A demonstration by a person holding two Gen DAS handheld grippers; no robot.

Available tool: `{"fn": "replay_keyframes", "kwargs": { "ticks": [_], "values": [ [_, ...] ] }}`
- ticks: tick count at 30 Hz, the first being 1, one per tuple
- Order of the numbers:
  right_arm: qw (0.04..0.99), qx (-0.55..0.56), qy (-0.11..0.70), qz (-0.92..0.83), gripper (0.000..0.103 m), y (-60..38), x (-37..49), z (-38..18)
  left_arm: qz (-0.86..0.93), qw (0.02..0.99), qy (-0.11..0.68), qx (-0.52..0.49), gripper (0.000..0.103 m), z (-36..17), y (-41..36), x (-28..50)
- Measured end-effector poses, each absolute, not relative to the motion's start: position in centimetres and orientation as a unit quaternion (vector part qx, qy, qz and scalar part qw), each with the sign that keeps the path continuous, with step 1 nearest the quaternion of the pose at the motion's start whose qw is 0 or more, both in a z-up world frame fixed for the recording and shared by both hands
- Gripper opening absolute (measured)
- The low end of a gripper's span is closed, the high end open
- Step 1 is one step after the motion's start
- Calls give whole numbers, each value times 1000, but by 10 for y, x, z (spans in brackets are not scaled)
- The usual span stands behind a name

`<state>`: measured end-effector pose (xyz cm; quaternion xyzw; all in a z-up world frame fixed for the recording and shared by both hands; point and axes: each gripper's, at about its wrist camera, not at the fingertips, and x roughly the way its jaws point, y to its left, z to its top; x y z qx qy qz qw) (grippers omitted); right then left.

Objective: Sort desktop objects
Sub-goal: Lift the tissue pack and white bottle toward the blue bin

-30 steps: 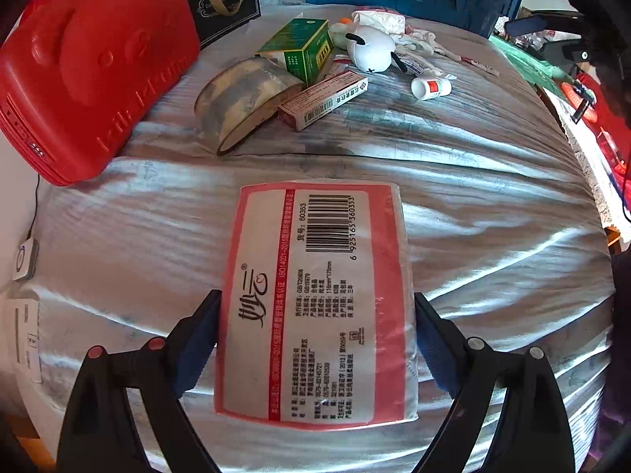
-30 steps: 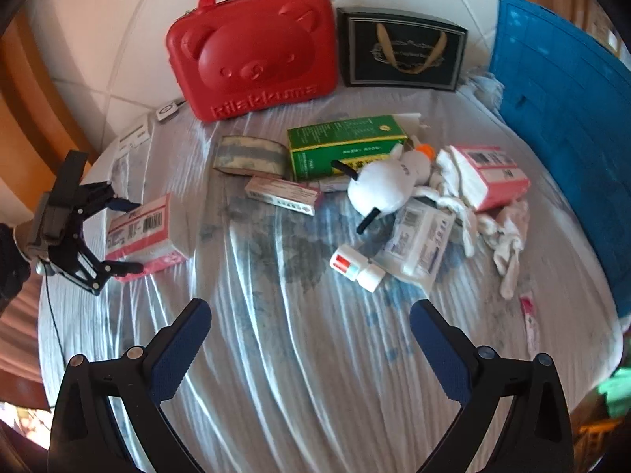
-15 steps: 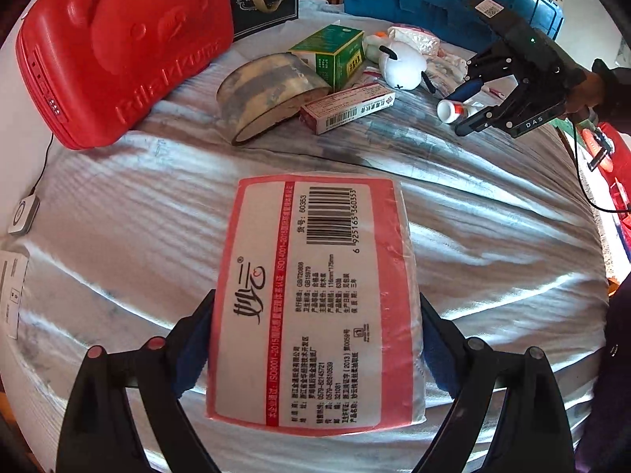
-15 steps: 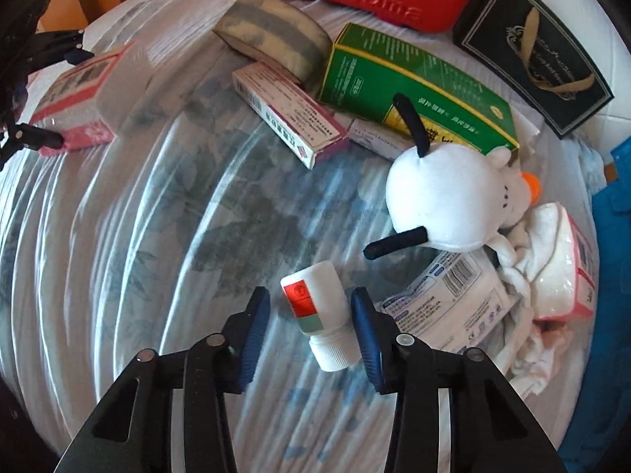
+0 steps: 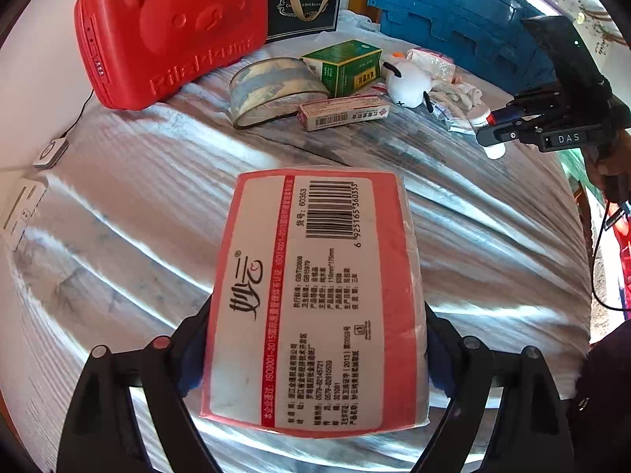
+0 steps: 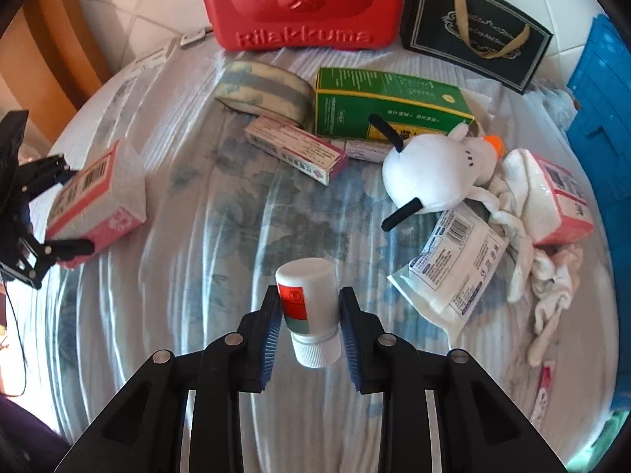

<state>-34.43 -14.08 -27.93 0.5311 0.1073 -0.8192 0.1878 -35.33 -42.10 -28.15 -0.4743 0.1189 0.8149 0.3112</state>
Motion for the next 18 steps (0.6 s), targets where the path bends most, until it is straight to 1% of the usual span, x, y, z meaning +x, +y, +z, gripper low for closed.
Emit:
{"fn": "replay_keyframes", "kwargs": {
  "ticks": [6, 10, 13, 18],
  "values": [
    [173, 484, 66, -855, 29, -137, -321, -224, 844, 300, 106, -431, 88, -233, -406, -315],
    [160, 446, 44, -880, 29, -112, -295, -194, 865, 302, 100, -388, 88, -192, -386, -303],
    [145, 418, 37, -896, 29, -93, -276, -167, 874, 321, 107, -349, 88, -164, -358, -294],
    [122, 358, 30, -925, 29, -47, -248, -110, 881, 353, 127, -289, 88, -120, -287, -280]
  ]
}}
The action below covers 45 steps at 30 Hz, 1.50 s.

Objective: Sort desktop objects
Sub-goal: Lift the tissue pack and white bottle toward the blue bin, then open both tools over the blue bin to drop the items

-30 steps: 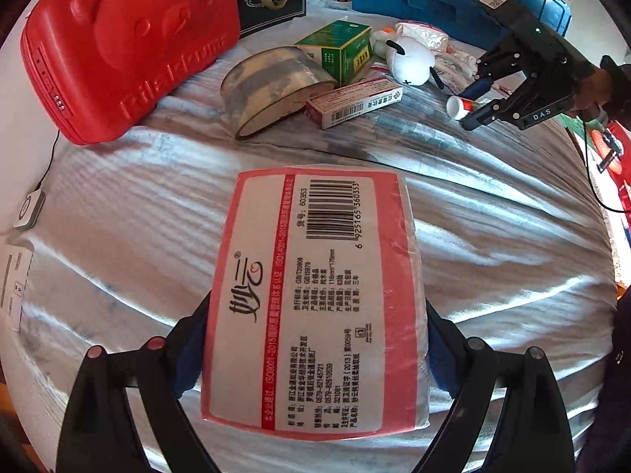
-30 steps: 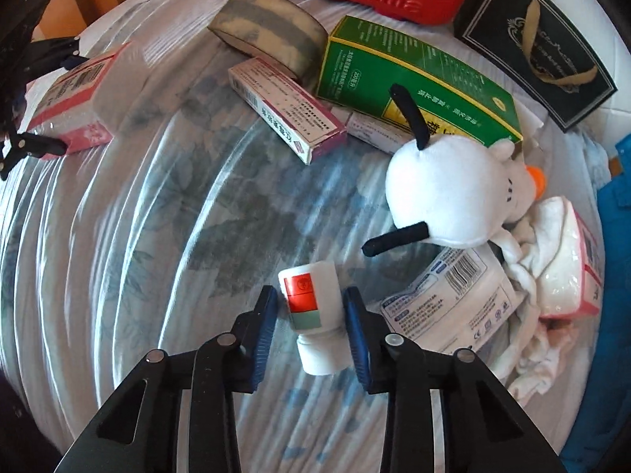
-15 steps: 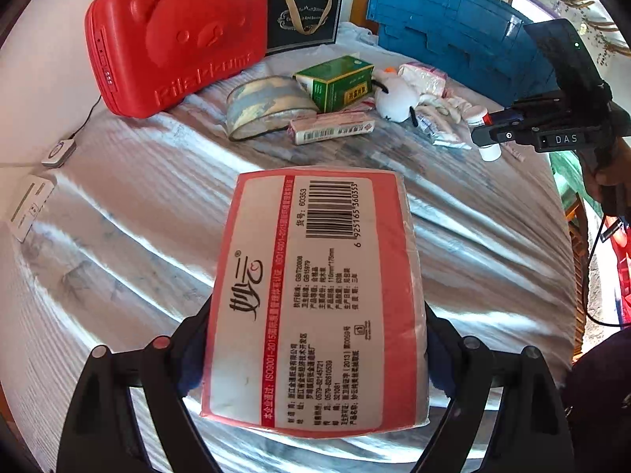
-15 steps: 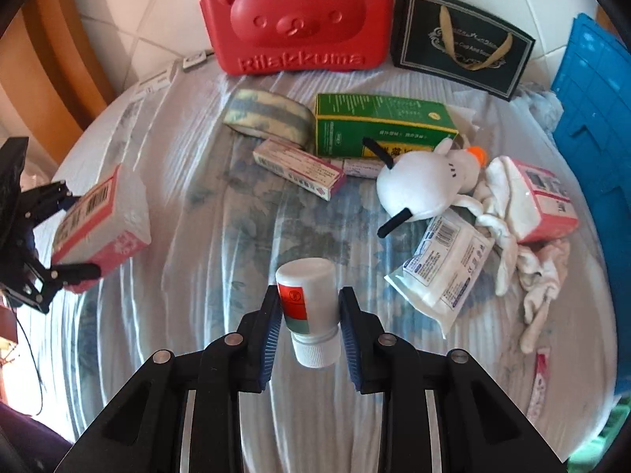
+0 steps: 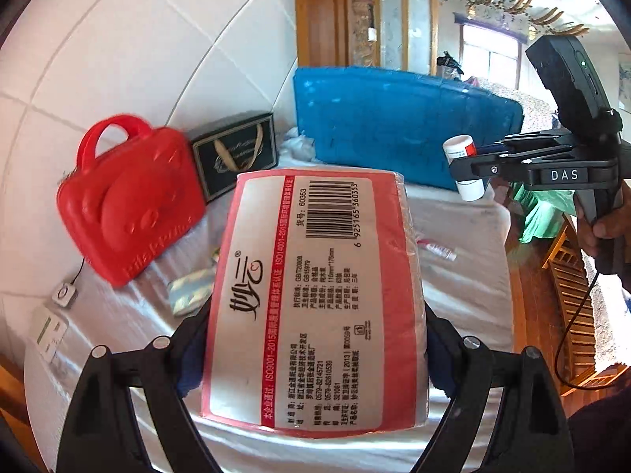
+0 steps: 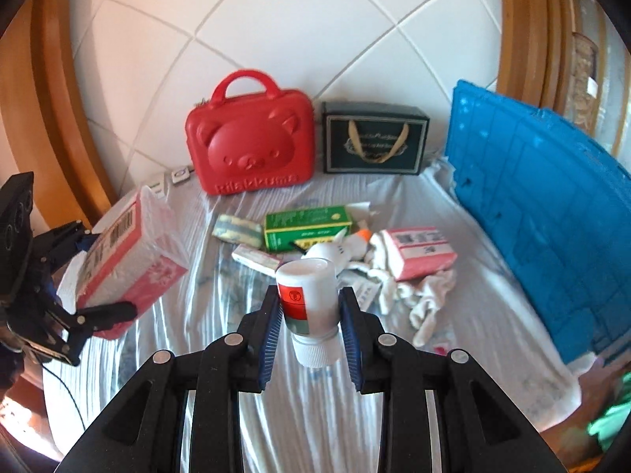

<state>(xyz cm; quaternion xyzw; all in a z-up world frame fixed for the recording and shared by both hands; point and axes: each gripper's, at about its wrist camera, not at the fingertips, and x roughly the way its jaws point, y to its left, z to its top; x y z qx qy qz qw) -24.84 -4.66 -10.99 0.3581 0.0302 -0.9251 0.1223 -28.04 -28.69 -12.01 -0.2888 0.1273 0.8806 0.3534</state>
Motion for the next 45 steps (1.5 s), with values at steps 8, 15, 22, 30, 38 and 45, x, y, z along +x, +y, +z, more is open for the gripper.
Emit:
{"fn": "replay_keyframes", "kwargs": {
  "ticks": [8, 15, 22, 30, 38, 45],
  "values": [
    [96, 264, 32, -959, 29, 77, -228, -27, 887, 397, 127, -199, 88, -50, -121, -283],
    [65, 208, 11, -976, 29, 235, -239, 28, 892, 409, 108, -160, 88, 7, 45, -310],
    [26, 203, -40, -978, 29, 366, -277, 43, 891, 405, 131, -158, 88, 33, 161, -345],
    [-30, 173, -70, -982, 87, 426, -291, 48, 909, 348, 176, -146, 91, 50, 229, -362],
    [-41, 139, -87, -986, 99, 433, -274, 52, 922, 338, 138, -128, 99, 74, 216, -381],
    [-33, 150, -72, -986, 101, 405, -264, 47, 925, 329, 131, -142, 99, 62, 192, -387]
  ]
}}
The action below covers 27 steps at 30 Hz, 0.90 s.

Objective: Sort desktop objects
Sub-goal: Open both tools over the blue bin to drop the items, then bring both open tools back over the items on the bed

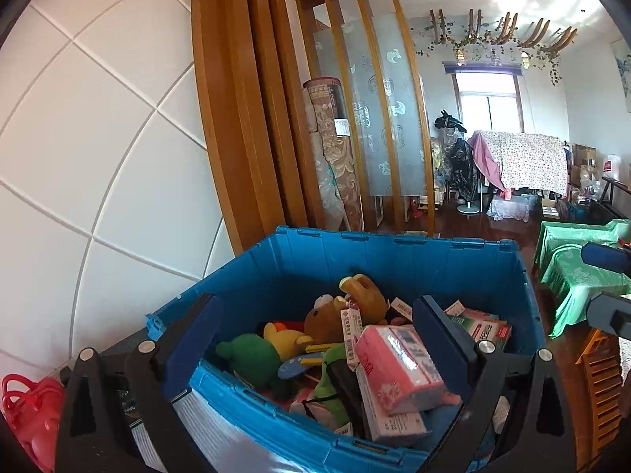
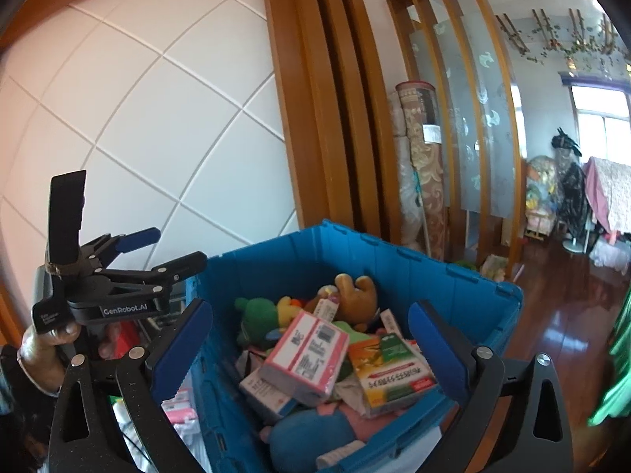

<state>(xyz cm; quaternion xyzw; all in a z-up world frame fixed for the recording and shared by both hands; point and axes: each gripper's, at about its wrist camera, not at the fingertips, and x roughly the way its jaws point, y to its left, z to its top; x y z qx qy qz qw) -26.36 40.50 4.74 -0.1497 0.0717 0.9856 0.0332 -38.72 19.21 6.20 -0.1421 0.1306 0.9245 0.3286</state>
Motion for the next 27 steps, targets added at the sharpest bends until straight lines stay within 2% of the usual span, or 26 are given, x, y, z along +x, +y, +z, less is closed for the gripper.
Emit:
{"fn": "replay_keyframes", "kwargs": {
  "ticks": [8, 14, 20, 27],
  "values": [
    [-8, -164, 79, 983, 102, 348, -255, 29, 934, 303, 130, -140, 99, 51, 112, -360],
    [-70, -197, 59, 976, 102, 282, -256, -1, 946, 243, 151, -153, 99, 26, 31, -340],
    [-132, -286, 49, 948, 101, 214, -275, -62, 942, 181, 190, -210, 99, -34, -43, -334],
    [-162, -367, 51, 915, 100, 166, -287, -146, 924, 139, 169, -314, 99, -141, -94, -339]
  ]
}}
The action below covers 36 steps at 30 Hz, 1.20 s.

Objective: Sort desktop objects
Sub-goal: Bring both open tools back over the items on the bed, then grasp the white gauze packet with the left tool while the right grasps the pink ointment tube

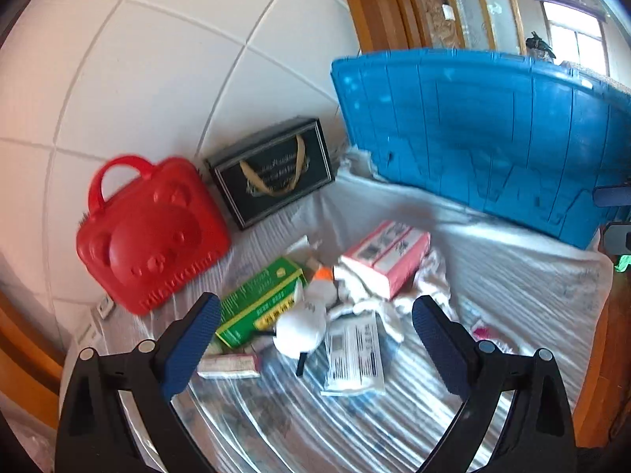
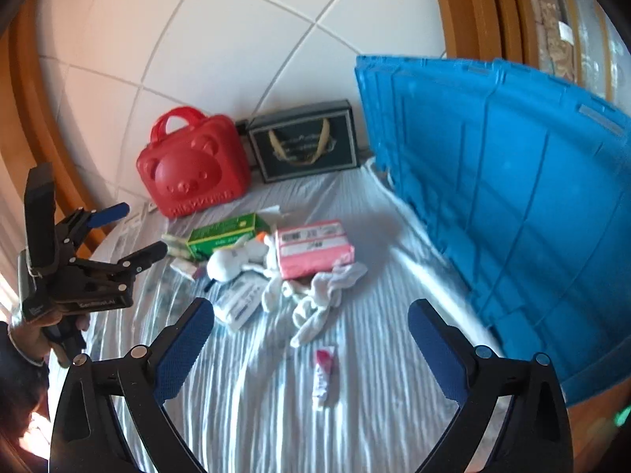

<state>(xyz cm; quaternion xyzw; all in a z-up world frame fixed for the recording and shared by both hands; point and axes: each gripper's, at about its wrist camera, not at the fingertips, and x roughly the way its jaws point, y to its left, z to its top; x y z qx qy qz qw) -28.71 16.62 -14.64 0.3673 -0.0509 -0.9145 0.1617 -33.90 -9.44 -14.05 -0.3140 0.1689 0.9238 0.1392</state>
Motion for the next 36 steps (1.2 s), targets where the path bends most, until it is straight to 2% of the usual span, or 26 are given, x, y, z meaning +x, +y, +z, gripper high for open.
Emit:
{"fn": "replay_keyframes", "kwargs": {
  "ticks": [2, 6, 10, 11, 13, 15, 21, 24, 28, 31, 33, 35, 36],
  "values": [
    [172, 398, -51, -900, 97, 157, -294, -177, 915, 139, 156, -344, 99, -167, -99, -343],
    [186, 473, -60, -859, 75, 141, -316, -238, 900, 147, 140, -386, 99, -207, -108, -350],
    [188, 518, -64, -832, 72, 132, -330, -282, 889, 156, 148, -405, 99, -235, -108, -358],
    [182, 525, -56, -829, 72, 130, -331, -288, 885, 161, 147, -412, 99, -241, -108, -361],
    [173, 537, -52, -824, 63, 128, -335, -300, 878, 172, 142, -423, 99, -250, -107, -366],
    [172, 553, -60, -813, 46, 126, -338, -311, 871, 184, 140, -433, 99, -258, -105, -370],
    [145, 560, 11, -815, 18, 117, -338, -317, 856, 206, 131, -455, 99, -281, -100, -389],
    [149, 559, 22, -815, 18, 116, -338, -319, 850, 210, 107, -471, 97, -293, -102, -401],
    [158, 562, 17, -812, 18, 120, -339, -316, 838, 207, 92, -497, 81, -307, -100, -416],
    [162, 565, 14, -809, 18, 122, -342, -316, 844, 200, 106, -486, 75, -309, -96, -421],
    [163, 564, 17, -809, 18, 122, -341, -316, 844, 203, 107, -485, 63, -308, -93, -423],
    [163, 563, 16, -810, 18, 122, -339, -316, 843, 208, 106, -485, 44, -306, -91, -422],
    [163, 561, 17, -812, 18, 123, -338, -316, 841, 216, 106, -485, 40, -305, -90, -419]
  ]
}}
